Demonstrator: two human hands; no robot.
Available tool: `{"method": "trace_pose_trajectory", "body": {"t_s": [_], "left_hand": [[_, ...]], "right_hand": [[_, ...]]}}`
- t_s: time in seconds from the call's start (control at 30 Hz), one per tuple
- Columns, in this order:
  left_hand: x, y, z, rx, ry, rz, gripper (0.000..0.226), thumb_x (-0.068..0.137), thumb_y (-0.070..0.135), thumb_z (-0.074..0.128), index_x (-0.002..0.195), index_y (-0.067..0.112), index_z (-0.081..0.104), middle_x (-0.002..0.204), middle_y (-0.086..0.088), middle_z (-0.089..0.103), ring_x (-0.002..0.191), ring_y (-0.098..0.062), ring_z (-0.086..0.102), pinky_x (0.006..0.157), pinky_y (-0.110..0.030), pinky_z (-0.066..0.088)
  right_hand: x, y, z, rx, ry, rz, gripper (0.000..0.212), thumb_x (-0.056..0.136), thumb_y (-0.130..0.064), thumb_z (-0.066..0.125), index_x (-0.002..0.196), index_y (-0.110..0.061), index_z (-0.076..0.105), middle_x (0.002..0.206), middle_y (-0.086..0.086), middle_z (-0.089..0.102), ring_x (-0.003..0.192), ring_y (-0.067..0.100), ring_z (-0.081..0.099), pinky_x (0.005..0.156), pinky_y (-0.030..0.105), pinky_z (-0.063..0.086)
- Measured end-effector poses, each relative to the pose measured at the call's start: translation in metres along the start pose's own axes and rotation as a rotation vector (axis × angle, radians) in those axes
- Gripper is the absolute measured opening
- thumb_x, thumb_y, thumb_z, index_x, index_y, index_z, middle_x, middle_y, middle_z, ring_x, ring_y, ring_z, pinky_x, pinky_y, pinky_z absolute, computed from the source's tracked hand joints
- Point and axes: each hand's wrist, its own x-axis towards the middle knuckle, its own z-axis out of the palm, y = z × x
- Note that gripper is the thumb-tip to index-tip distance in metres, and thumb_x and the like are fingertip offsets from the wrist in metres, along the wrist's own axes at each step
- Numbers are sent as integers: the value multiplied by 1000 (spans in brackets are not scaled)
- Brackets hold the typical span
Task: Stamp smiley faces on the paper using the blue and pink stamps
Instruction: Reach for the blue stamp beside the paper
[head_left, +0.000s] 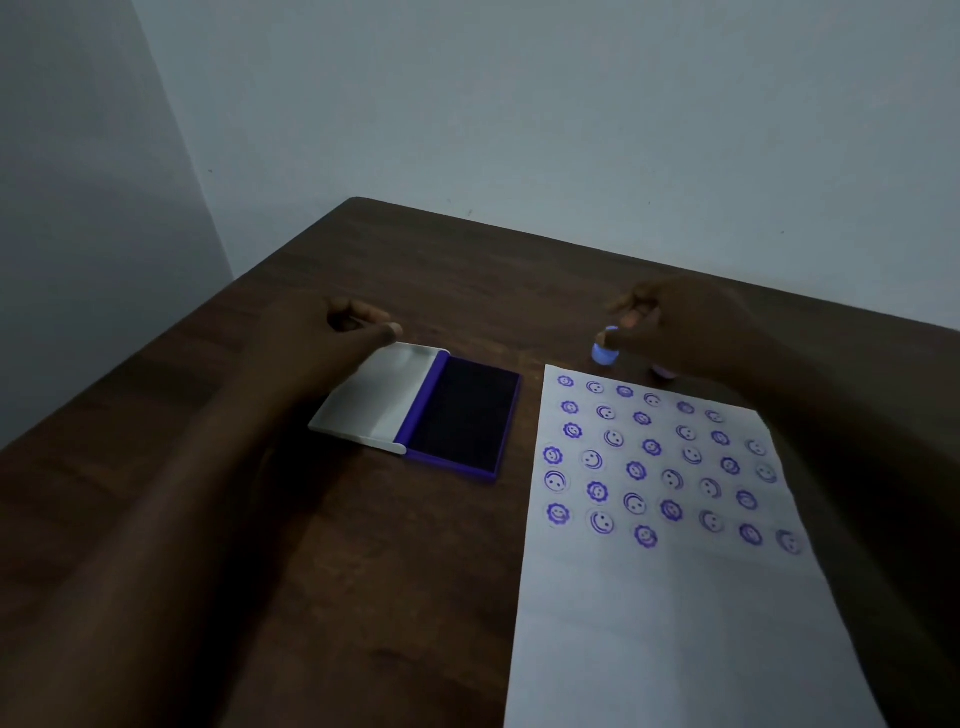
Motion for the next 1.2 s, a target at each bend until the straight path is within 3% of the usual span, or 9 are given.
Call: {"method": "trace_pose_trajectory", "body": {"t_s": [0.1, 0.23, 0.33, 0.4, 0.57, 0.83, 0.93, 1.07, 1.2], "left_hand": [[-6, 7, 3, -35, 3, 38, 10, 85, 43, 70, 91, 35, 68, 89, 7, 70, 76, -10, 64, 59, -22, 45], [-11, 15, 8, -101, -40, 77, 15, 88, 38, 69, 100, 28, 70, 91, 7, 71, 72, -7, 64, 55, -17, 45], [-15, 23, 8, -213, -120, 84, 22, 87, 37, 69, 106, 26, 71, 97, 5, 73, 73, -5, 68, 53, -13, 51], [-19, 29, 8, -328, -207, 108, 31, 79, 41, 72, 107, 28, 71, 101, 3, 75, 80, -6, 72, 59, -15, 55], [-27, 35, 17, -518, -316, 211, 48, 63, 36, 79, 111, 28, 73, 107, 6, 78, 95, -9, 75, 70, -22, 59], [-29, 37, 23, -555, -263, 319, 48, 61, 26, 81, 108, 18, 74, 102, -1, 79, 90, -15, 76, 71, -20, 59], [-30, 37, 23, -561, -277, 293, 43, 60, 29, 81, 102, 23, 75, 97, 5, 80, 89, -11, 76, 69, -17, 58], [-29, 37, 21, -642, -289, 203, 34, 58, 34, 81, 92, 31, 78, 90, 6, 81, 84, -8, 76, 65, -16, 57], [-24, 34, 13, -742, -273, 125, 35, 61, 33, 79, 95, 29, 77, 91, 5, 81, 87, -10, 76, 70, -19, 58]], "right_hand": [[4, 1, 6, -31, -21, 18, 35, 65, -57, 74, 93, -37, 71, 72, -21, 62, 63, 0, 56, 85, 36, 51], [5, -1, 9, 16, -13, 24, 24, 68, -52, 77, 84, -35, 73, 75, -15, 69, 48, -4, 55, 80, 32, 53], [-3, -15, 5, 329, 75, -43, 18, 77, -42, 76, 92, -32, 76, 71, -13, 69, 45, -9, 57, 51, 5, 41], [-15, -29, 2, 682, 47, -38, 14, 79, -39, 75, 91, -32, 77, 67, -13, 73, 45, -8, 58, 38, 2, 33], [-35, -58, 14, 1102, -278, -55, 18, 83, -29, 73, 99, -23, 77, 91, 0, 78, 67, 6, 66, 58, 17, 53], [-39, -65, 30, 1232, -348, -39, 23, 86, -24, 70, 108, -16, 75, 94, 7, 77, 72, 9, 67, 67, 22, 57], [-42, -67, 31, 1271, -322, -65, 25, 80, -22, 74, 105, -18, 76, 90, 4, 77, 74, 9, 69, 69, 21, 58], [-47, -67, 33, 1327, -86, -164, 28, 76, -4, 75, 94, -26, 76, 100, -4, 78, 91, 10, 73, 76, 19, 57], [-48, -60, 28, 1174, -45, -134, 24, 85, -15, 71, 108, -24, 72, 88, -7, 77, 74, 1, 69, 67, 15, 53]]}}
